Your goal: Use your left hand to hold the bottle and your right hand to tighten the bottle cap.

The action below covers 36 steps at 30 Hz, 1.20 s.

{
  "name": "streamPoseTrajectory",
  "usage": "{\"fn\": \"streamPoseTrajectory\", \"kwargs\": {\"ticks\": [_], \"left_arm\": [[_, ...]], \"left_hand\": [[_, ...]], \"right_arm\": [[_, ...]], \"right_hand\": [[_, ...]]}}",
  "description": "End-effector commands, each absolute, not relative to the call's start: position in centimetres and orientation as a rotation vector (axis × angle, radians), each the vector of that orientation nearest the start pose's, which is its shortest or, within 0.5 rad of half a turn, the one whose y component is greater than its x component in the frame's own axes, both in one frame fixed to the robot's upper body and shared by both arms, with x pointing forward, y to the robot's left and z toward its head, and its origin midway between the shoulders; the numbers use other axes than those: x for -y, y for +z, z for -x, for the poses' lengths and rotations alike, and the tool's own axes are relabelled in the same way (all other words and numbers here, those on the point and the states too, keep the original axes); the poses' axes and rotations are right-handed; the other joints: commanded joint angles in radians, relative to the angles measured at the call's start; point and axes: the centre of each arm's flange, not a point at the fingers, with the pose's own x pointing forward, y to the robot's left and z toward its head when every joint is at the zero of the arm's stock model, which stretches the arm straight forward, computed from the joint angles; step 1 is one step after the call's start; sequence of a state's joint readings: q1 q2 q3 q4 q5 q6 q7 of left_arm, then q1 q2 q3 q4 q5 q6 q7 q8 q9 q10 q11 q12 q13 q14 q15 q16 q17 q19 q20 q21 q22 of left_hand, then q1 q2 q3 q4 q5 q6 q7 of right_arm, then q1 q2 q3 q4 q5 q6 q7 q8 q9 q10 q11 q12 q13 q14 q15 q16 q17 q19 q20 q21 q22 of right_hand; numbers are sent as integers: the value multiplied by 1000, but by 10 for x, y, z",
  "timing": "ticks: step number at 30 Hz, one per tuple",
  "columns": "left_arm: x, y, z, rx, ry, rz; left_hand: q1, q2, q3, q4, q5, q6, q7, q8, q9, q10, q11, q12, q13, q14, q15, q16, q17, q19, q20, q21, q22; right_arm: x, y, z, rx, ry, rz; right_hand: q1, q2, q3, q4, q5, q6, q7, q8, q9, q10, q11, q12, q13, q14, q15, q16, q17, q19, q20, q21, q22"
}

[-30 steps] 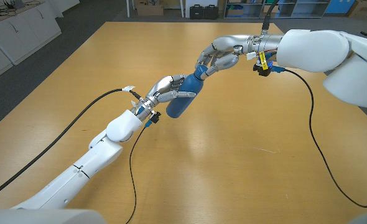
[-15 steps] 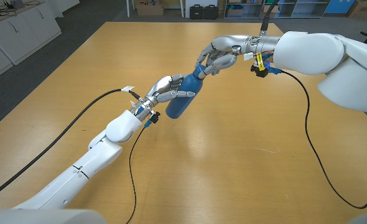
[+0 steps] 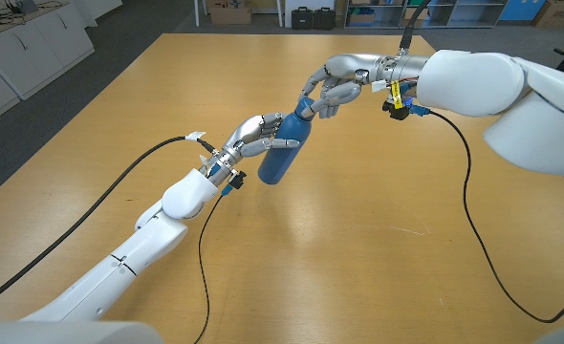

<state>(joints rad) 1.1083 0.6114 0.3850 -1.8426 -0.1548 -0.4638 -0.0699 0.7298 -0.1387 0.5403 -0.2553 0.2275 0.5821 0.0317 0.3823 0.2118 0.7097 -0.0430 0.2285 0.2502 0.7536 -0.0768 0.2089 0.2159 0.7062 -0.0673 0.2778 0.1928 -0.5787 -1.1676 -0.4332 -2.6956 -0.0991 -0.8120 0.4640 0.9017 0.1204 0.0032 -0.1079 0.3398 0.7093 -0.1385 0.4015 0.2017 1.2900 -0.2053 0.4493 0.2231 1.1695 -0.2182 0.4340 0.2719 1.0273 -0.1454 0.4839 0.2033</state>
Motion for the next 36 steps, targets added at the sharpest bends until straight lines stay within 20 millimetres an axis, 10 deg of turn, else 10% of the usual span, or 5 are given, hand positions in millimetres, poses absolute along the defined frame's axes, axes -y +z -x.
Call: {"fn": "streamPoseTrajectory", "kwargs": {"ticks": [1,9,24,36], "left_arm": [[-159,-19,-493,1001,-539,-449],[-157,-19,-492,1005,-543,-451],[-157,-19,-489,1012,-541,-459],[-157,-19,-489,1017,-543,-459]], "left_hand": [[157,207,86,79,2,120,-111,6,4,70,-63,4,4,4,-155,0,4,-5,-86,-3,2],[158,207,87,79,2,120,-113,5,4,69,-64,3,5,4,-156,0,4,-6,-87,-3,2],[159,206,87,78,3,120,-114,4,4,69,-65,2,5,3,-156,-1,4,-6,-86,-3,2],[160,207,87,79,3,120,-113,4,4,69,-65,2,6,4,-155,0,4,-6,-86,-3,2]], "right_arm": [[152,154,-358,556,216,1478],[147,153,-352,514,179,1494],[139,153,-340,482,47,1486],[134,154,-333,450,-3,1521]], "right_hand": [[21,34,24,31,-12,415,-6,83,6,37,5,21,20,40,-5,17,11,34,-28,18,6],[16,27,15,36,-30,467,19,141,52,111,6,80,79,102,-7,34,31,70,-58,47,11],[-29,4,-19,63,-59,610,36,374,204,151,18,471,295,206,-4,93,109,101,-65,103,18],[-60,-17,-44,77,-65,663,33,458,218,145,24,634,343,228,-2,147,147,104,-65,119,18]]}}
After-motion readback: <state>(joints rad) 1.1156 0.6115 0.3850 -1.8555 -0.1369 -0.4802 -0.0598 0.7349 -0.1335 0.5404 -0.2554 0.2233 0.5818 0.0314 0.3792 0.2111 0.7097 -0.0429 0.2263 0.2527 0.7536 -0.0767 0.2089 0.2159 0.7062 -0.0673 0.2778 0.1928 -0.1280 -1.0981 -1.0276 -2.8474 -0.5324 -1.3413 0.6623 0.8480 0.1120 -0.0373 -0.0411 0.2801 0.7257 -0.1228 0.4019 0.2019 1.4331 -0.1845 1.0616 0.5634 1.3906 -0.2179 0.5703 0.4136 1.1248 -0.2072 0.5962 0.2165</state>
